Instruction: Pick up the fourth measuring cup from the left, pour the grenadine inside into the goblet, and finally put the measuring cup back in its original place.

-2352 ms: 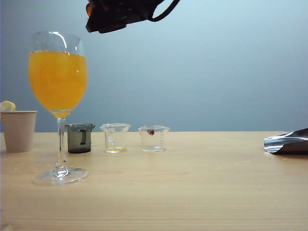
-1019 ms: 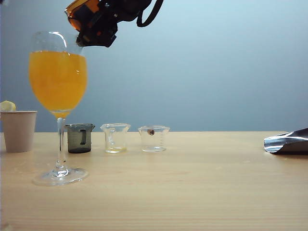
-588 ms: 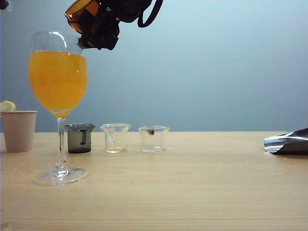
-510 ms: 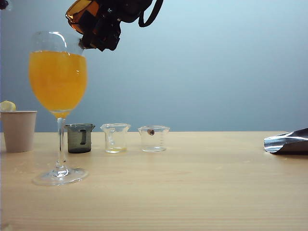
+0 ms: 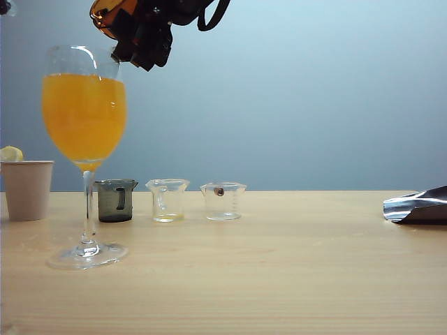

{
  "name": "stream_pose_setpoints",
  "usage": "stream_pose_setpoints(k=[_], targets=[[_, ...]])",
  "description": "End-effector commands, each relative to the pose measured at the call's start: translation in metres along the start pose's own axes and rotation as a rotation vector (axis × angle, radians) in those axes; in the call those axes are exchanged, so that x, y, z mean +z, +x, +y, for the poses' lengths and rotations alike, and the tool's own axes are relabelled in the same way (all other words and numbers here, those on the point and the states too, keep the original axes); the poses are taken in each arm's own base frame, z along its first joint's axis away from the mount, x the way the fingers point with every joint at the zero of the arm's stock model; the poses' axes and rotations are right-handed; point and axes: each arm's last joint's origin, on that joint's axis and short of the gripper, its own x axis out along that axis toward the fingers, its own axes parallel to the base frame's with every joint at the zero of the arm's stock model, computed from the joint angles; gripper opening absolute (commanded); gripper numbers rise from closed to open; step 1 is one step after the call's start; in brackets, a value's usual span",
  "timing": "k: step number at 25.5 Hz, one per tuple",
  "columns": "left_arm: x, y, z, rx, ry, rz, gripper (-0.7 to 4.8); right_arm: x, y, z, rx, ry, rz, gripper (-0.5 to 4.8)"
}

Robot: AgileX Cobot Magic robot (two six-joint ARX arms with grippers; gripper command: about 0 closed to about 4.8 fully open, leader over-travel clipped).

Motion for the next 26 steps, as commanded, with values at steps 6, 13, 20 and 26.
stream_pose_setpoints(k=[6, 13, 20, 26], targets=[[0.001, -0.002, 0.0, -0.003, 0.001, 0.001, -0.06, 0.01, -0.002, -0.005, -0.043, -0.077, -0.034, 2.34], [0.0, -0.002, 0.0, -0.002, 0.0, 0.007, -0.06, 0.017, -0.003, -0.001, -0.039, -0.081, -0.052, 2.29], [-0.001, -0.002, 0.0, -0.001, 0.0, 0.019, -0.06, 0.018, -0.004, -0.003, -0.058, -0.21, -0.056, 2.29], [-0.001, -0.002, 0.0, -0.002, 0.0, 0.018, -0.06, 0.018, -0.004, -0.003, -0.064, -0.209, -0.059, 2.29]])
